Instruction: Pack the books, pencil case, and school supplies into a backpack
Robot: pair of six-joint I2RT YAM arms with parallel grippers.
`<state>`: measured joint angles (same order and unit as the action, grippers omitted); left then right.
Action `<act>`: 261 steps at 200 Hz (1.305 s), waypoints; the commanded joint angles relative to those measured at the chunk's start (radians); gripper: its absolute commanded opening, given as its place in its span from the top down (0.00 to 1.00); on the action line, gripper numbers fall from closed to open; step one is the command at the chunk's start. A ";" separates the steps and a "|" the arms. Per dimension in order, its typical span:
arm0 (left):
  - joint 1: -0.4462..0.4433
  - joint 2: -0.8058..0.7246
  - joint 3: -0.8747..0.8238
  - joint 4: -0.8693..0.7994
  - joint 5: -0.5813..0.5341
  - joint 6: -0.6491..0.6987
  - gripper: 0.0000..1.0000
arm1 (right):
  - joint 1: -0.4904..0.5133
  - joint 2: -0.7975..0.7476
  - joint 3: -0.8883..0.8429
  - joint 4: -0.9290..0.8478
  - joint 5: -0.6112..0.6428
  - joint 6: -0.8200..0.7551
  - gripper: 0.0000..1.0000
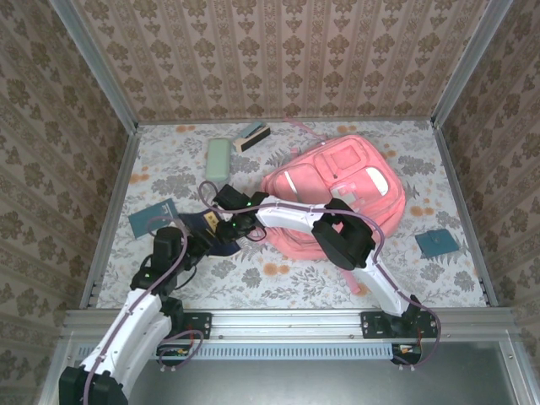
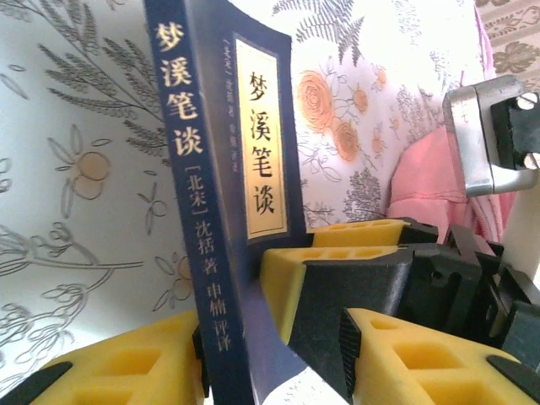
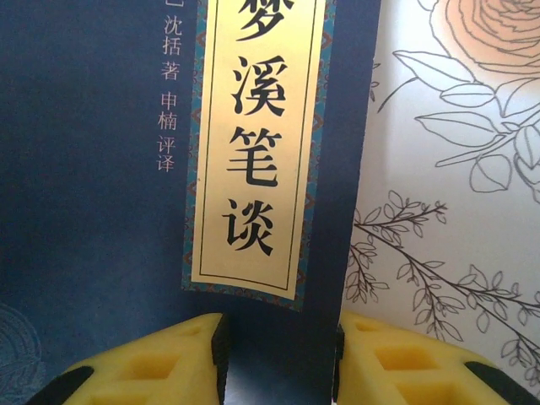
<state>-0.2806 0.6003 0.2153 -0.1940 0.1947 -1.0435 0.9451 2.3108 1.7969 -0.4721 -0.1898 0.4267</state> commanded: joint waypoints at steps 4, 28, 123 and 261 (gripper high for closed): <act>-0.002 0.060 0.009 0.061 0.054 0.010 0.57 | 0.035 -0.018 -0.030 0.000 -0.096 0.017 0.62; 0.000 0.124 0.029 0.025 0.049 0.025 0.66 | 0.032 -0.027 -0.037 0.000 -0.091 0.017 0.62; 0.000 0.090 0.111 -0.095 0.009 0.082 1.00 | -0.056 -0.318 -0.153 -0.148 0.318 -0.112 0.50; -0.003 0.125 0.179 -0.074 0.050 0.096 1.00 | -0.183 -0.292 -0.293 -0.230 0.591 -0.204 0.57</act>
<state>-0.2806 0.7315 0.3473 -0.2852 0.2222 -0.9733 0.7689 1.9896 1.5043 -0.6338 0.3111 0.2531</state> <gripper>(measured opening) 0.125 0.517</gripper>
